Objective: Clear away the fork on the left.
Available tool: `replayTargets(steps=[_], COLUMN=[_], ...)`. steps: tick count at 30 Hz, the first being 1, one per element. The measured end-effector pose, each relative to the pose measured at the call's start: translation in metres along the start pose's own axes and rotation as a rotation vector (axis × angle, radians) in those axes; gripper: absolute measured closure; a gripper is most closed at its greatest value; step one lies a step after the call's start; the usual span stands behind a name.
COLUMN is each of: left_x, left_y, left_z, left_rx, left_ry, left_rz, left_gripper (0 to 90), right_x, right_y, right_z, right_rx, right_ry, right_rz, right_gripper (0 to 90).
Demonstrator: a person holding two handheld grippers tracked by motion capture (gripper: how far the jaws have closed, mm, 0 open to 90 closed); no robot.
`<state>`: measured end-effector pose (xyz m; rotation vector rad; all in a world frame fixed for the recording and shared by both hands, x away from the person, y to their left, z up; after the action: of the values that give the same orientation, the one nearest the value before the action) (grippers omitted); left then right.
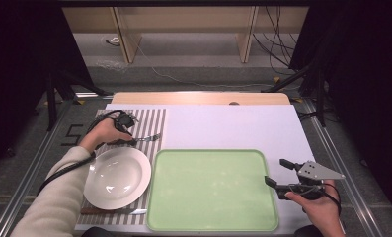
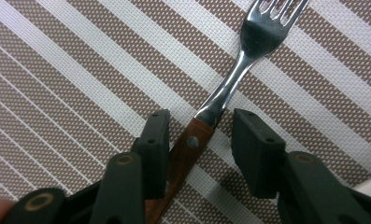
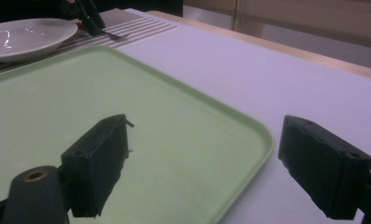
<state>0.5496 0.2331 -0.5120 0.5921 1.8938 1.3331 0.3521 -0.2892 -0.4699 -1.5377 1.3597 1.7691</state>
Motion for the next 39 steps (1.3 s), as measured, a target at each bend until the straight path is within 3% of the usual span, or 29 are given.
replayTargets(steps=[9,11,18,19,27,39], left_x=[0.0,0.001,0.0,0.0,-0.002,-0.016], left_y=[0.0,0.0,0.0,0.001,0.005,0.019], left_z=[-0.005,-0.006,-0.007,-0.006,0.0,-0.005], left_rx=[0.036,0.044,0.038,0.014,-0.044,-0.11], left_ry=[-0.058,-0.072,-0.11,-0.119,-0.128,-0.161], left_rz=[0.076,0.077,0.083,0.076,0.032,-0.013], left_gripper=[72.1,76.4,77.3,77.3,77.5,77.5], right_x=[0.0,0.0,0.0,0.0,0.0,0.0], right_y=[0.0,0.0,0.0,0.0,0.0,0.0], right_z=[0.0,0.0,0.0,0.0,0.0,0.0], right_rx=[0.0,0.0,0.0,-0.001,0.0,0.001], right_ry=[0.0,0.0,0.001,-0.001,-0.001,0.0], right_rz=[0.0,-0.001,-0.001,-0.002,-0.002,-0.001], right_gripper=[17.0,17.0,17.0,17.0,17.0,17.0])
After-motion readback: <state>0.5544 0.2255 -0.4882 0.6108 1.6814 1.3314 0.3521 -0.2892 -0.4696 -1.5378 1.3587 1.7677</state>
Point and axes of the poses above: each handheld gripper's, and its own axes: y roughly backward along the jaws, x roughly out of its underside, z roughly to its left, the point moved 5 cm from there along -y, roughly forward along the jaws, and after that the axes turned 14 degrees about x, right-handed, at the moved point
